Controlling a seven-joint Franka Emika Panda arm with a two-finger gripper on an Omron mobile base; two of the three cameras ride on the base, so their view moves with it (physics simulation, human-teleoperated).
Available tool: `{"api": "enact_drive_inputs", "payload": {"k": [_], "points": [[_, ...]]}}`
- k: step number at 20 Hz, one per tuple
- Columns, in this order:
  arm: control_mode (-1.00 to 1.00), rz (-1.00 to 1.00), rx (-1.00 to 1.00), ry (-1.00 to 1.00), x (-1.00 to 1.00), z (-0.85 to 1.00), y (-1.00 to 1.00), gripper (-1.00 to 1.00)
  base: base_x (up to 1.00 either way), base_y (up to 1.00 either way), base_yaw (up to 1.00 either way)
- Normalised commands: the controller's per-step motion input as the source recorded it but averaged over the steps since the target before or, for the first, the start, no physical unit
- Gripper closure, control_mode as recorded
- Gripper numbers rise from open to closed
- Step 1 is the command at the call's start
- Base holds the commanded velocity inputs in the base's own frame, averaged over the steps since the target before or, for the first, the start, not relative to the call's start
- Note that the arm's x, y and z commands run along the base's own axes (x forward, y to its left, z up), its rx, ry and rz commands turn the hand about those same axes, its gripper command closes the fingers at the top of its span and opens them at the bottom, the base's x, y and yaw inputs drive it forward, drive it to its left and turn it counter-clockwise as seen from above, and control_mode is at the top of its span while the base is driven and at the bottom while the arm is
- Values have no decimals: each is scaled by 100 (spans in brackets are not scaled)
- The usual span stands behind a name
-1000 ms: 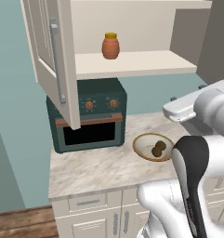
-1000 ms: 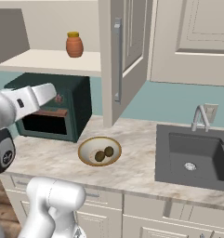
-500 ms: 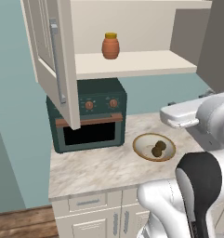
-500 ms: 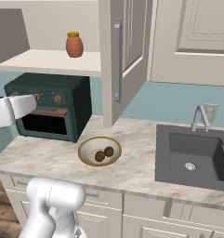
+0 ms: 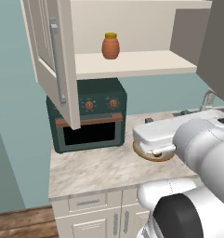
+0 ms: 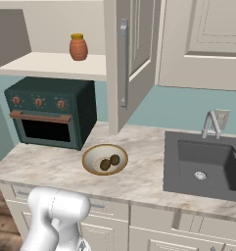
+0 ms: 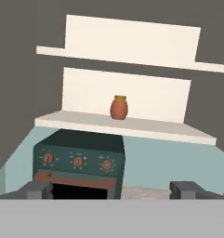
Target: Open the cabinet. Pick the kiwi and kiwi from the cabinet and place them into the bowl. Then close the cabinet.
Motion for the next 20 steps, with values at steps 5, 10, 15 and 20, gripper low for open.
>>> {"api": "enact_drive_inputs", "payload": {"k": [5,10,15,20], "points": [[-100,0,0,-17,-61,0,82,-100,0,0,0],[-100,-3,0,-18,-5,-2,99,-100,0,0,0],[-100,-6,-1,-14,28,-14,77,-100,0,0,0],[-100,-15,-9,-8,64,-25,49,-100,0,0,0]]}}
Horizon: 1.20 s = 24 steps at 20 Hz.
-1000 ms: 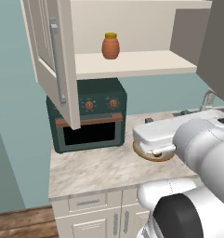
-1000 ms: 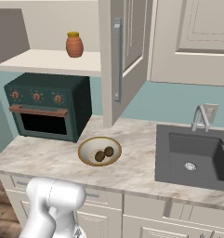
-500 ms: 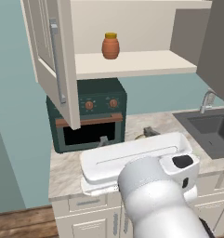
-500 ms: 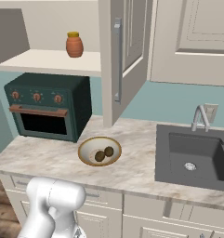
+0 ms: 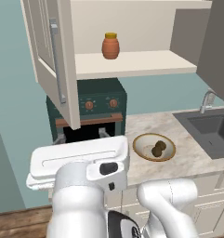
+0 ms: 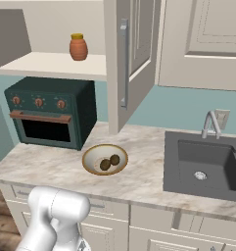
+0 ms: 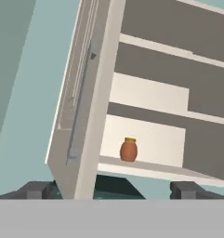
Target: Open the cabinet. Pick the kiwi and kiwi from the cabinet and place them into the bowl. Then close the cabinet.
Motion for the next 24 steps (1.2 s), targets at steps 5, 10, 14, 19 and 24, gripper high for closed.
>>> {"api": "enact_drive_inputs", "payload": {"k": [5,10,14,19,24], "points": [[-100,-22,-6,-2,74,-23,36,-100,0,0,0],[-100,-26,0,-5,80,-7,16,-100,0,0,0],[-100,-19,0,-10,67,0,1,-100,0,0,0],[-100,-15,0,-11,72,-4,0,-100,0,0,0],[-100,-15,0,-11,77,-18,-27,-100,0,0,0]]}}
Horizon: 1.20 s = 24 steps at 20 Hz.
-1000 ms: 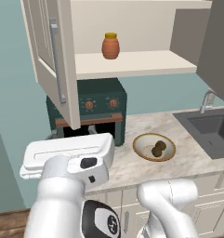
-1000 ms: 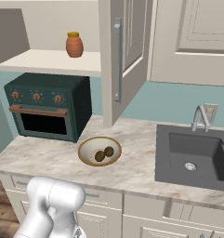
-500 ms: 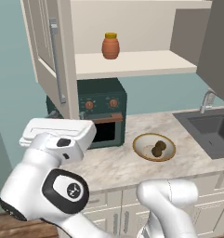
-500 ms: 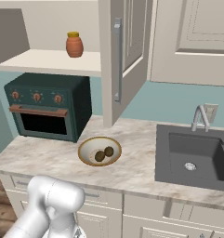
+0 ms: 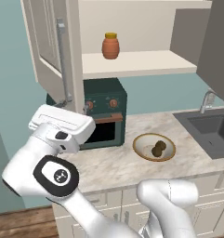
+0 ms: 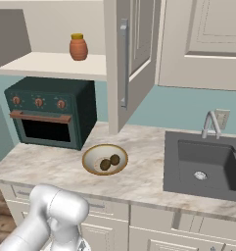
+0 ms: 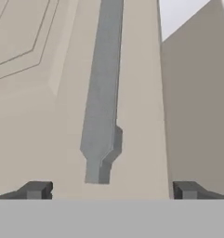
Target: Open the cabinet. Pick the kiwi and kiwi from the cabinet and place them into the bowl. Then close the cabinet.
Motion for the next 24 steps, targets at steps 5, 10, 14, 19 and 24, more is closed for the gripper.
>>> {"api": "enact_drive_inputs", "payload": {"k": [5,10,14,19,24], "points": [[-100,-14,1,-12,93,-28,-59,-100,0,0,0],[-100,-14,3,-8,100,-30,-71,-100,0,0,0],[-100,-11,9,-3,100,-17,-61,-100,0,0,0],[-100,-11,11,0,100,-1,-36,-100,0,0,0],[-100,-10,12,3,100,0,-16,-100,0,0,0]]}}
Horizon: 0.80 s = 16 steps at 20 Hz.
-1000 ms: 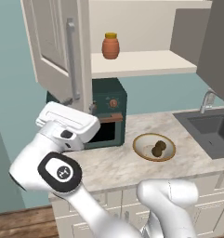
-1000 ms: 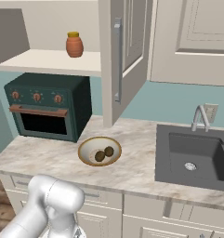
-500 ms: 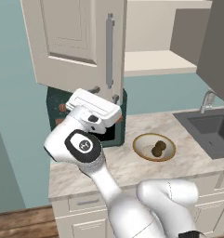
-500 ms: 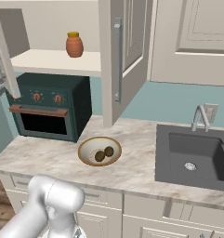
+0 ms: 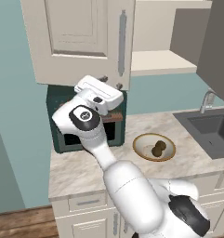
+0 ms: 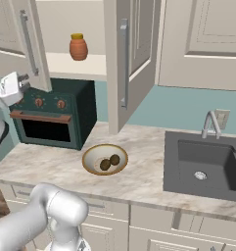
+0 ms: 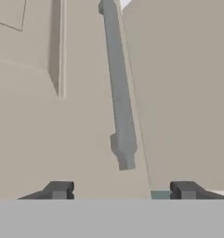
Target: Open the cabinet. Pick the kiwi and kiwi from the cabinet and place them into the bowl. Then close the cabinet.
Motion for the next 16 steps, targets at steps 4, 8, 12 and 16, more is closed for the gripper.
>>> {"api": "enact_drive_inputs", "payload": {"k": [4,8,12,16], "points": [[-100,-1,6,15,100,-12,-4,-100,0,0,0],[-100,2,7,17,100,-21,-26,-100,0,0,0],[-100,11,11,17,100,-21,-44,-100,0,0,0],[-100,7,3,2,82,-17,-20,-100,0,0,0]]}}
